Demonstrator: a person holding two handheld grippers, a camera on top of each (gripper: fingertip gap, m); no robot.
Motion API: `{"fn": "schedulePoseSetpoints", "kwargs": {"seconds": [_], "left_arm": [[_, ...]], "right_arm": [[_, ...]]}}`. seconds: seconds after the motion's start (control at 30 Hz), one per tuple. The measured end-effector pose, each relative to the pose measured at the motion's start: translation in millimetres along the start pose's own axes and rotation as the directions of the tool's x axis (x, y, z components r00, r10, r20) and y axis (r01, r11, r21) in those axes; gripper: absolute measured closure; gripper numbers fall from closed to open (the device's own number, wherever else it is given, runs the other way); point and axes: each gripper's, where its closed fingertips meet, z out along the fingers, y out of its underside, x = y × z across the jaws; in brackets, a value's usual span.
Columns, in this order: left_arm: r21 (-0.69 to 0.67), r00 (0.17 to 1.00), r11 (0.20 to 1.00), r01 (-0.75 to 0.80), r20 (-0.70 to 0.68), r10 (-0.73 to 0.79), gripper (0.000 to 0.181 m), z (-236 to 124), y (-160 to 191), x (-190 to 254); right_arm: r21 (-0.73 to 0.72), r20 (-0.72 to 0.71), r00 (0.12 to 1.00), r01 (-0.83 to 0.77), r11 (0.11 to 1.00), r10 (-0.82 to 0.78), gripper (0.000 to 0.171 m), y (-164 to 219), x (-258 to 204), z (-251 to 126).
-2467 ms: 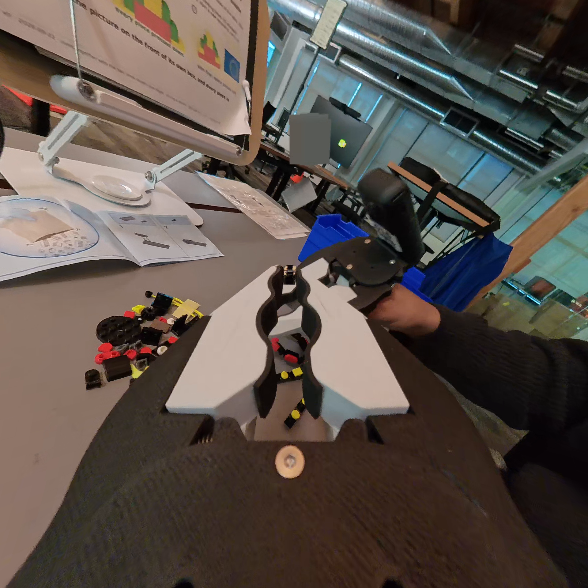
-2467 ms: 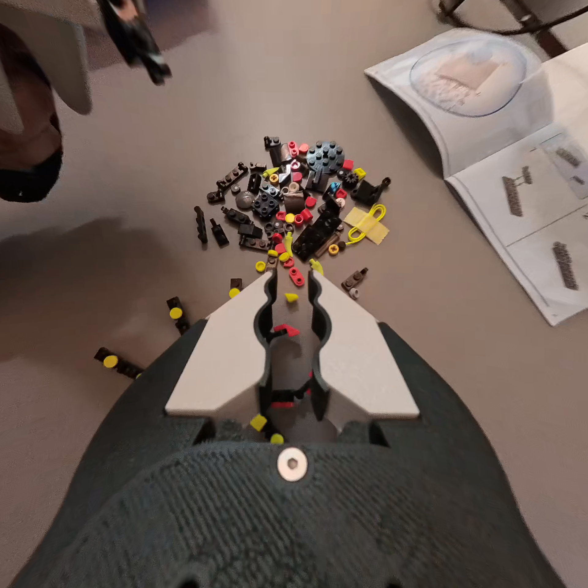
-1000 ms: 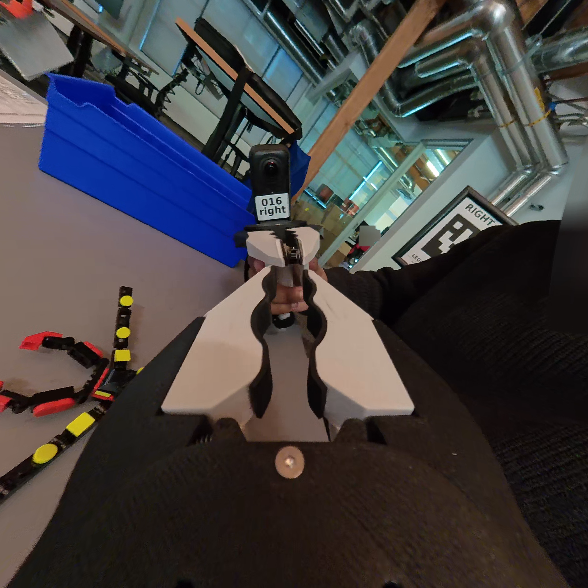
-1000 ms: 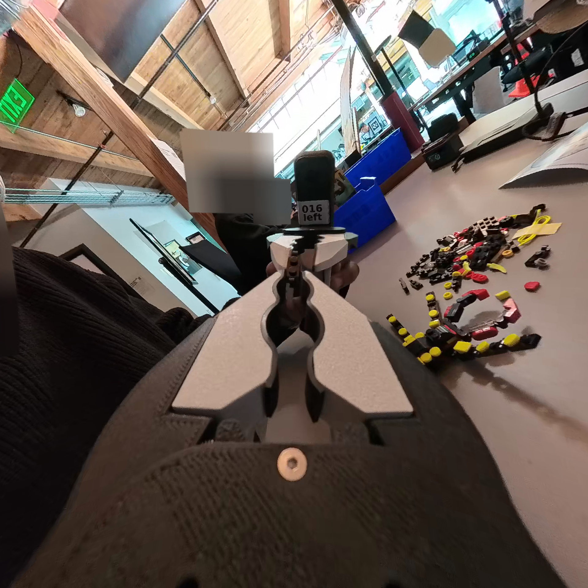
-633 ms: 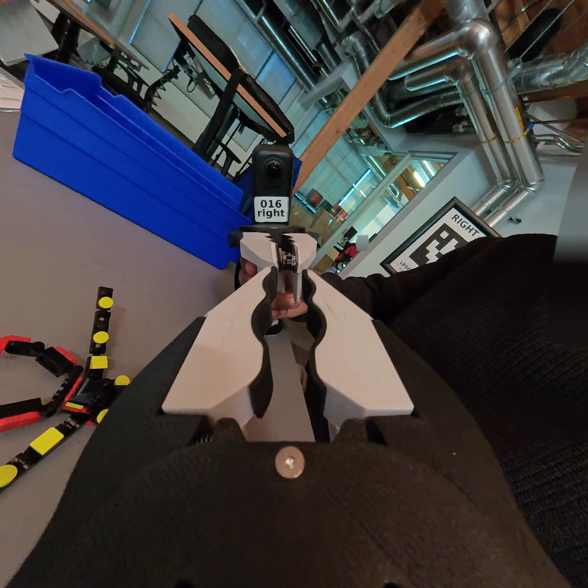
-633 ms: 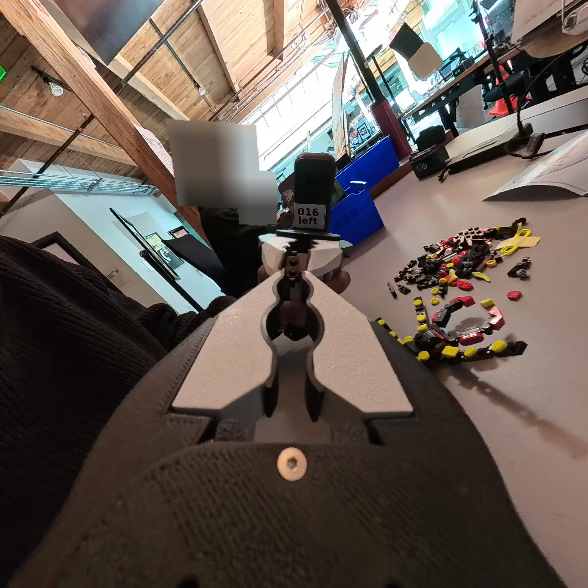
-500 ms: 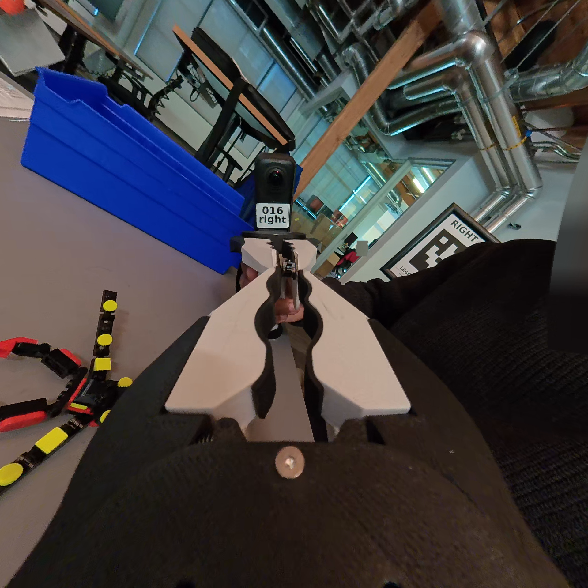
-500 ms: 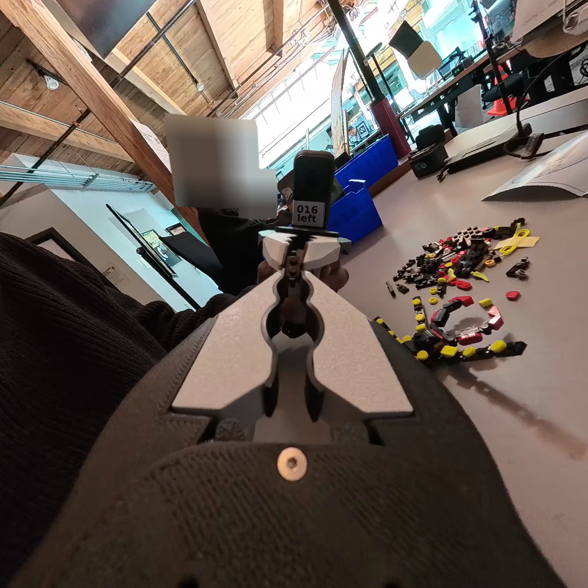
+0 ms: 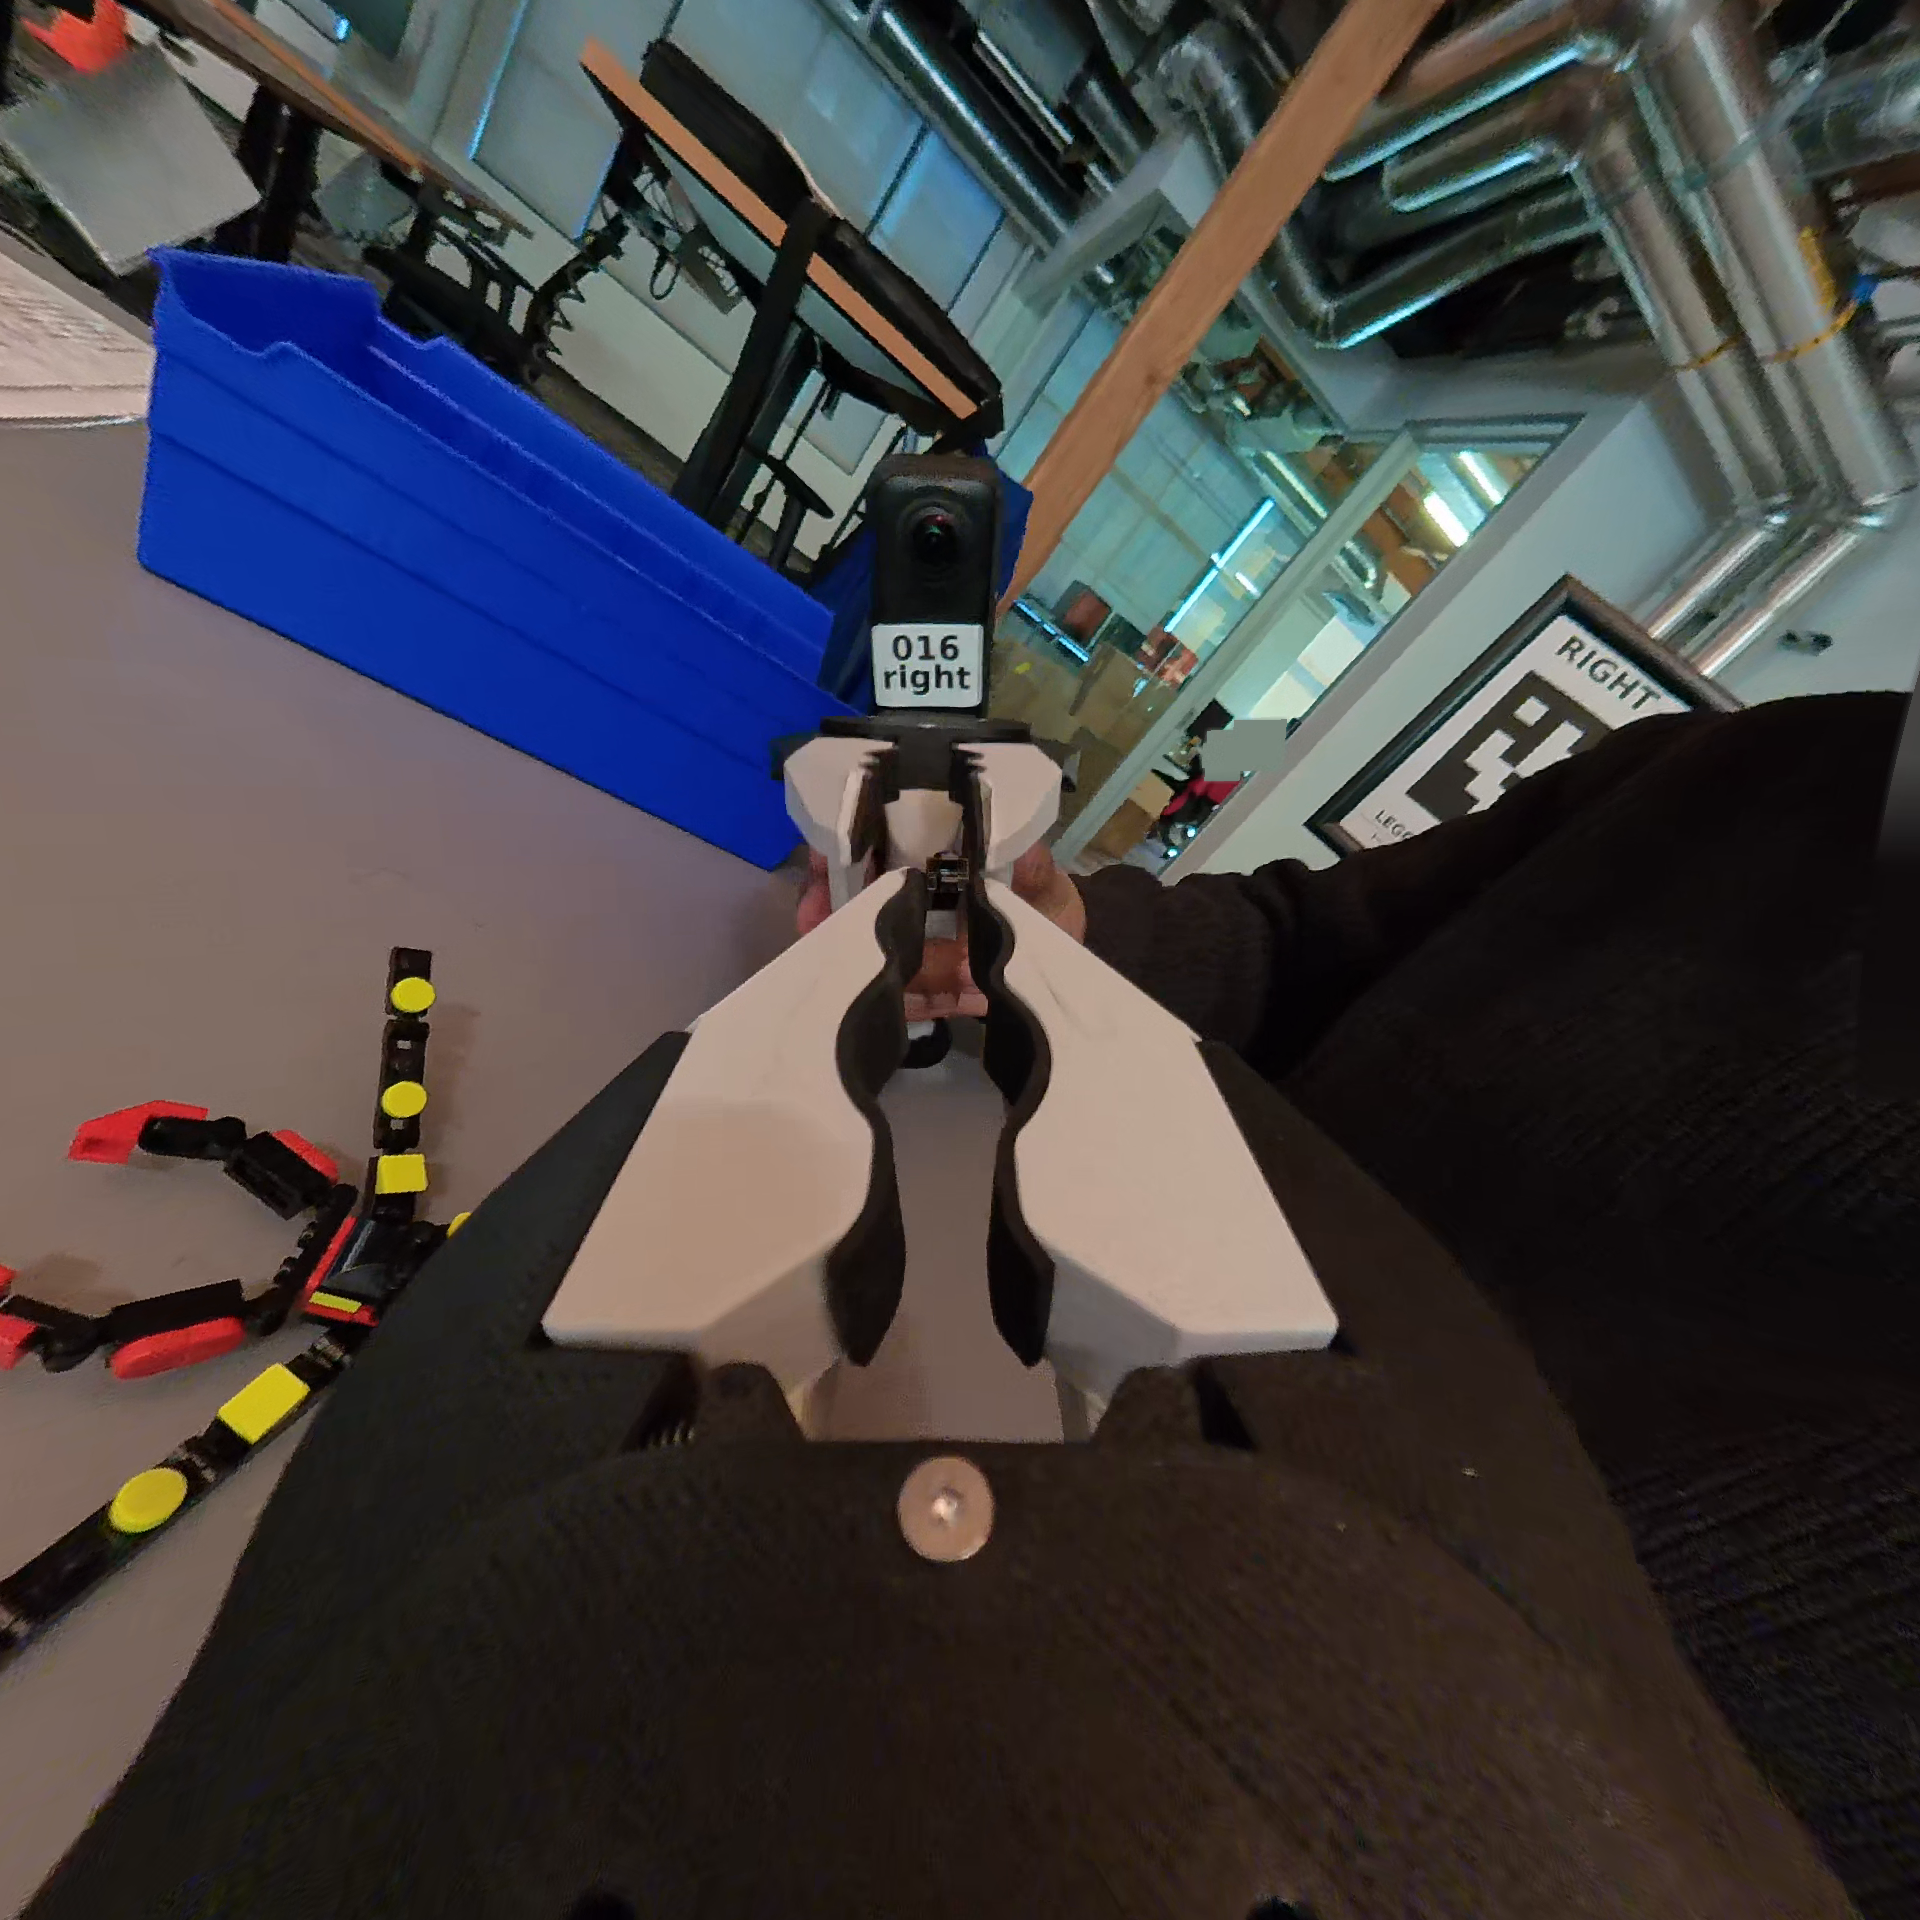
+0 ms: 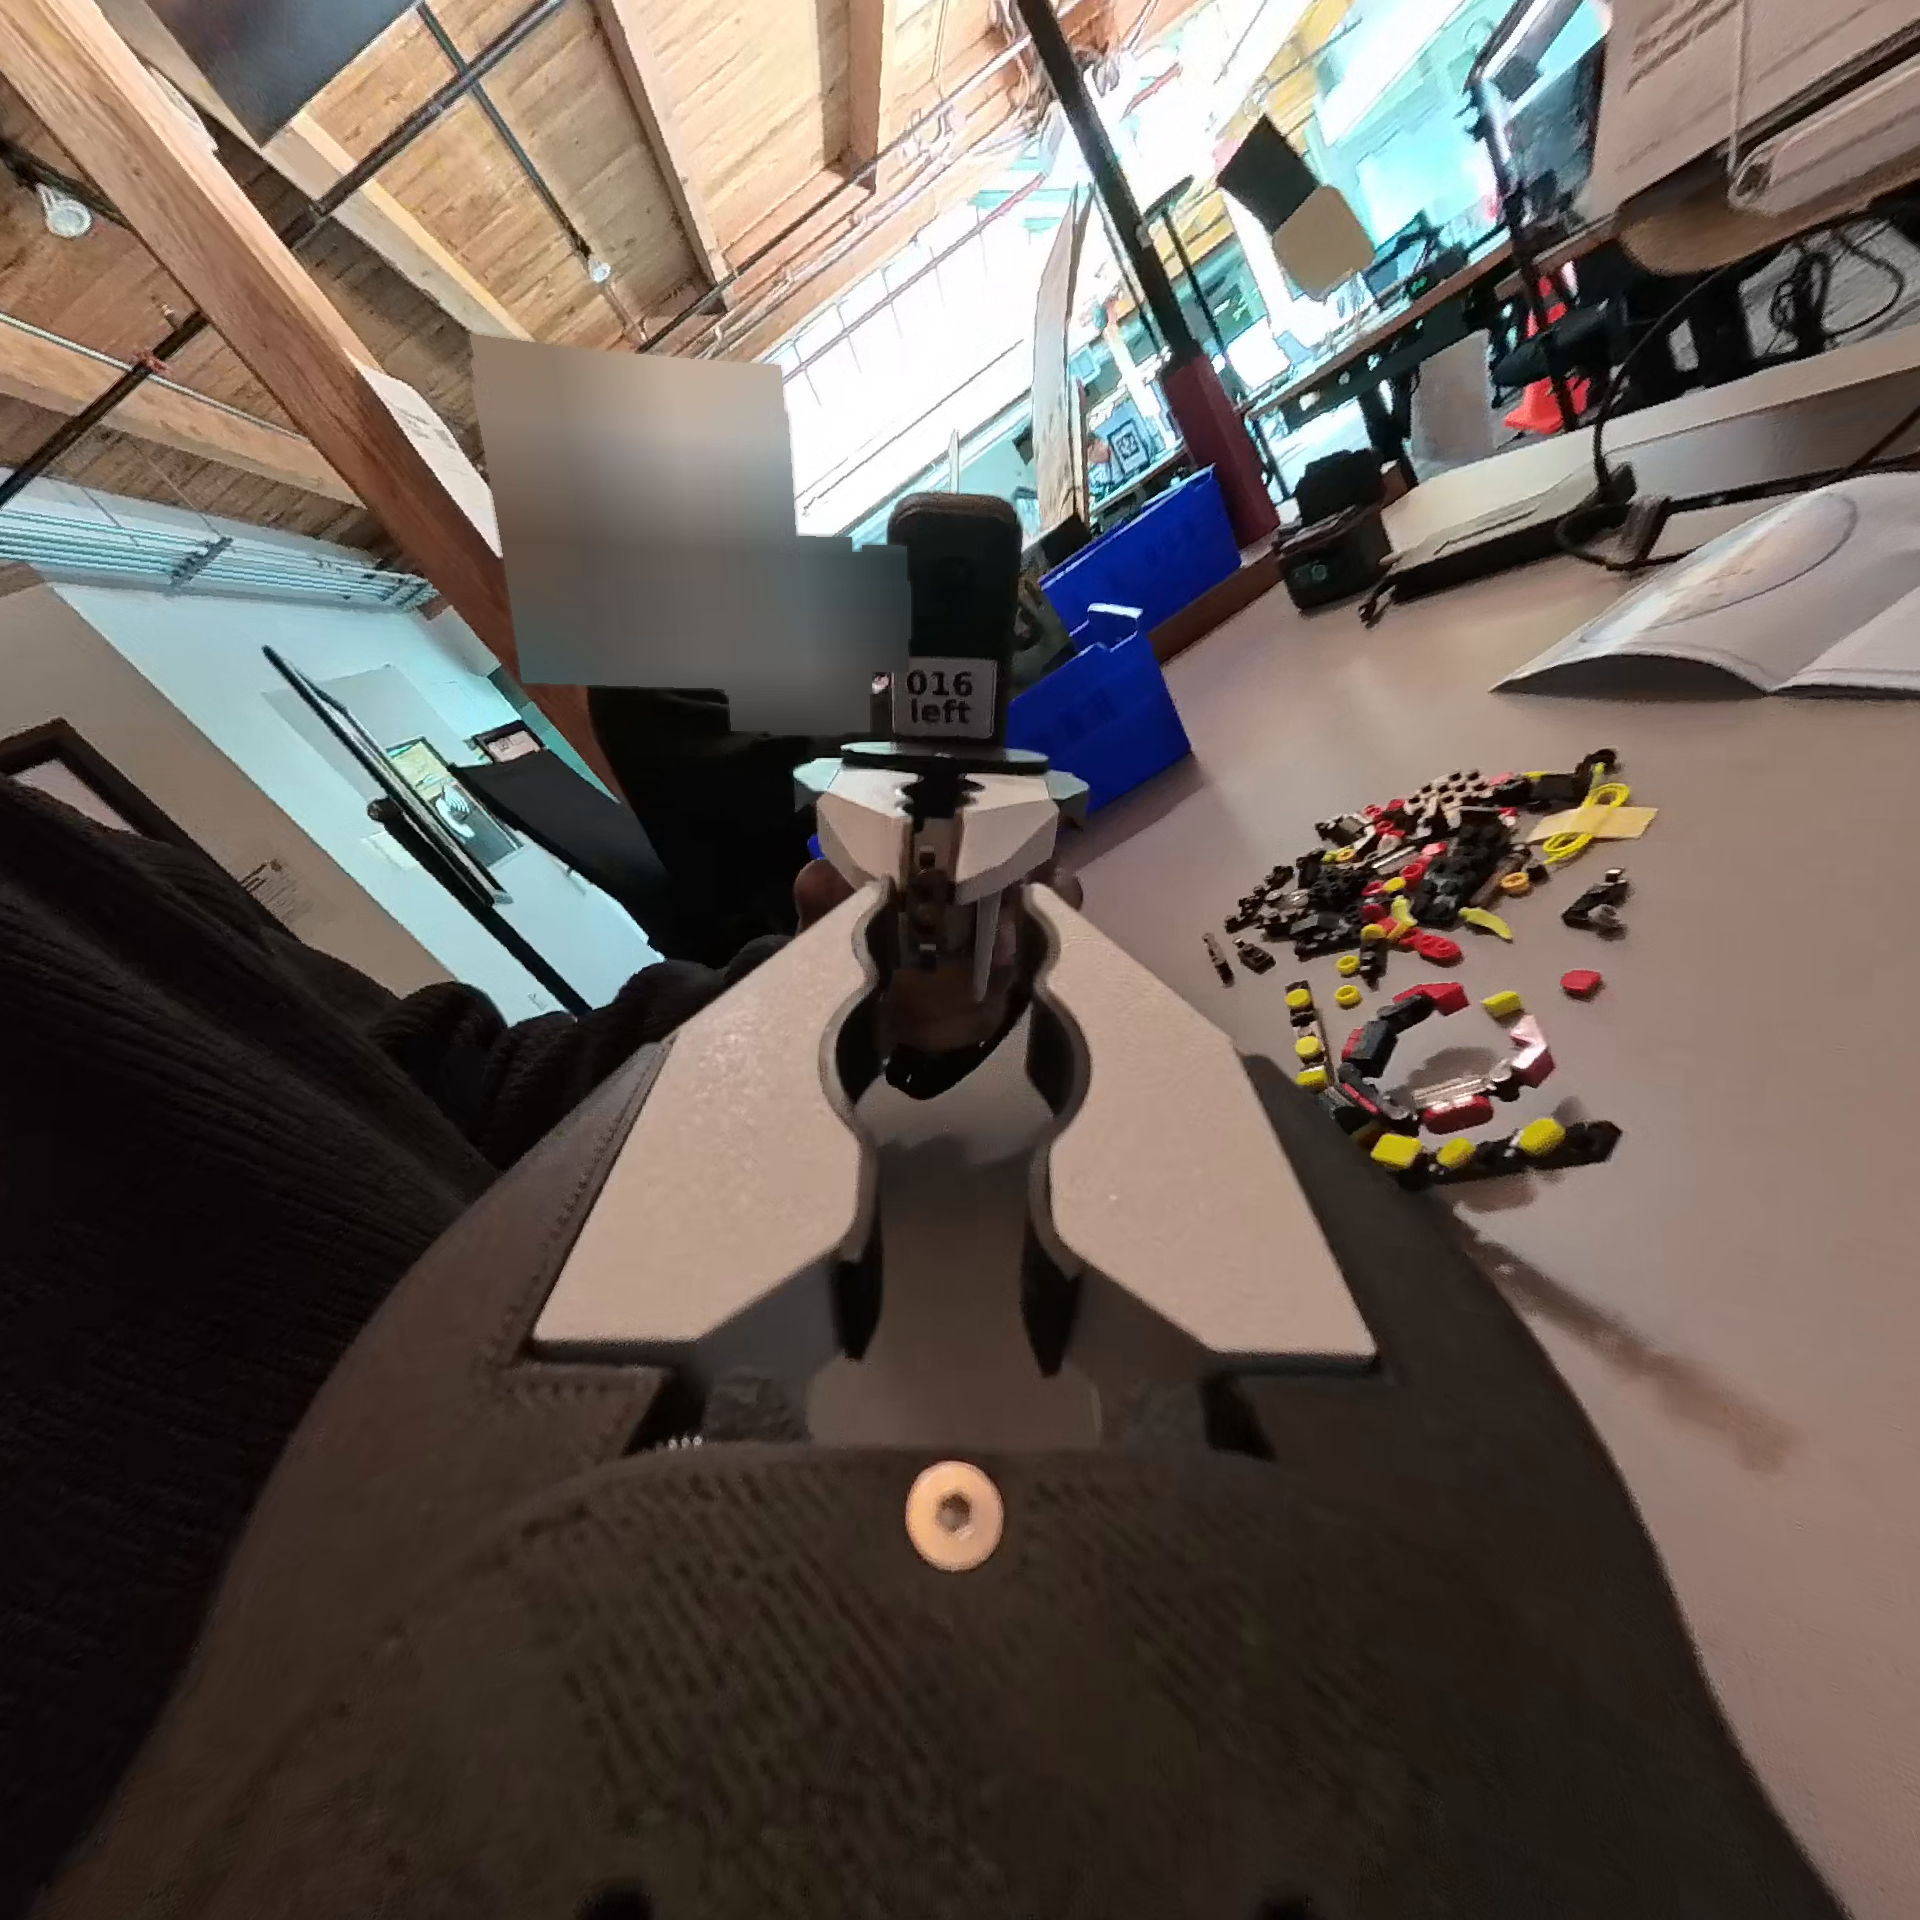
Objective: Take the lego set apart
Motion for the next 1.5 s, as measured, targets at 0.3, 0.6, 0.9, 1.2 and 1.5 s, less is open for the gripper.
{"fn": "schedulePoseSetpoints", "kwargs": {"seconds": [0.3,0.6,0.9,1.2,1.5], "left_arm": [[0.008,0.999,1.000,0.018,0.035,-0.018,0.176,-3,-3,-5],[-0.021,0.998,0.999,0.034,0.048,-0.033,0.176,2,0,-5],[-0.036,0.997,0.998,0.056,0.057,-0.054,0.176,5,2,-4],[-0.010,0.998,0.999,0.037,0.056,-0.036,0.176,7,-2,-1],[-0.014,0.997,0.999,0.038,0.071,-0.037,0.176,7,-1,-4]], "right_arm": [[0.015,-0.020,1.000,0.009,1.000,-0.009,0.153,-3,2,-2],[-0.021,-0.016,1.000,0.020,1.000,-0.020,0.160,3,0,0],[-0.076,-0.019,0.998,0.055,0.996,-0.056,0.164,5,-3,-2],[-0.072,-0.001,0.999,0.033,0.997,-0.033,0.162,2,-3,-3],[-0.086,-0.012,1.000,0.026,0.996,-0.027,0.164,4,-2,-3]]}}
